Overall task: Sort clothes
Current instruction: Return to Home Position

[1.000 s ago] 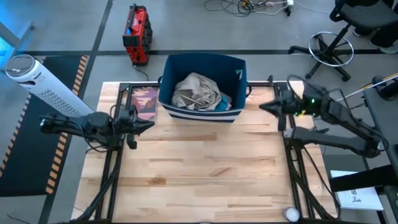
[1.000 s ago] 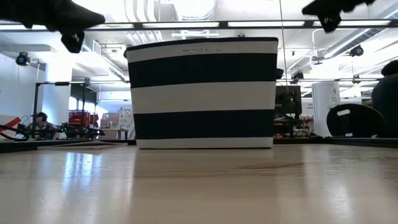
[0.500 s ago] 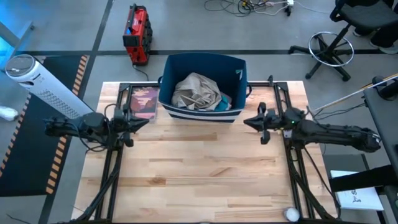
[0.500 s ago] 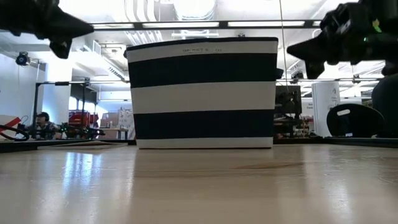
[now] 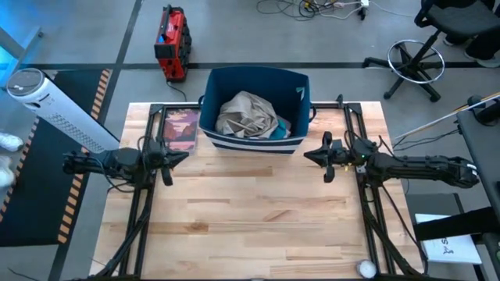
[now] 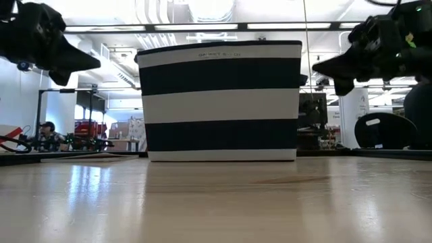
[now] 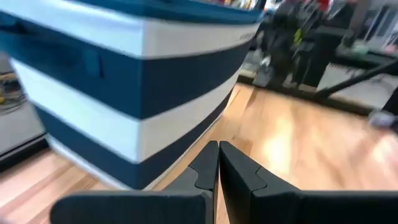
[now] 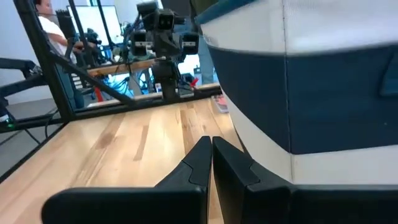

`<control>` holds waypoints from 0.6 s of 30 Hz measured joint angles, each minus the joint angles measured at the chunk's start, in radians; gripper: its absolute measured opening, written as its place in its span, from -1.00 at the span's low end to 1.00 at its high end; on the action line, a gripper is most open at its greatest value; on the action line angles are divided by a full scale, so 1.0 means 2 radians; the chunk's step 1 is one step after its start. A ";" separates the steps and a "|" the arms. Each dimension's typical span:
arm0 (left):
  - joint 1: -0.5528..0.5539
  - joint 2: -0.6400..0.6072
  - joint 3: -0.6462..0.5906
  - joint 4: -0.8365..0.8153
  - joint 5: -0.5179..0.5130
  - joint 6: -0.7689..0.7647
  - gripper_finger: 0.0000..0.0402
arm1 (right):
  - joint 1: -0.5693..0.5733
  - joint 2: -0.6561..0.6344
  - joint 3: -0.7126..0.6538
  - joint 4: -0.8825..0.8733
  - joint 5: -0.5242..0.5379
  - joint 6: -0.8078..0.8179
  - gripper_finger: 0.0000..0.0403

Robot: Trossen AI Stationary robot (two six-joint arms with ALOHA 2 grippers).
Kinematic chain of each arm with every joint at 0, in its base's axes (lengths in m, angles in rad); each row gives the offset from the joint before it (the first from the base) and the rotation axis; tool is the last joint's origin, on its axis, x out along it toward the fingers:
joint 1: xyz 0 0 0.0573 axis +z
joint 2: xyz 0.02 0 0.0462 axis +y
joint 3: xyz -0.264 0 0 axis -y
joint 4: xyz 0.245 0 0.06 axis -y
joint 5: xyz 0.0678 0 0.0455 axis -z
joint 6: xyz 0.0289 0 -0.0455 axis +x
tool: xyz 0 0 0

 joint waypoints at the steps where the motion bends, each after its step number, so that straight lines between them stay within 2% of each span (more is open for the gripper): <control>1: 0.000 0.000 0.003 -0.011 -0.004 0.001 -1.00 | 0.000 -0.013 0.000 0.001 0.000 0.000 -1.00; 3: 0.000 0.000 0.015 -0.036 -0.005 0.001 -1.00 | 0.000 -0.042 0.001 -0.027 0.000 0.000 -1.00; 9: 0.000 0.000 0.023 -0.036 -0.005 -0.005 -1.00 | 0.000 -0.167 0.000 -0.185 0.016 0.004 -1.00; 14: -0.001 0.000 0.002 -0.028 -0.001 -0.026 -1.00 | 0.000 -0.273 0.000 -0.269 0.036 -0.007 -1.00; 18: -0.001 0.000 -0.043 0.054 0.020 -0.025 -1.00 | 0.001 -0.277 0.000 -0.283 0.039 -0.008 -1.00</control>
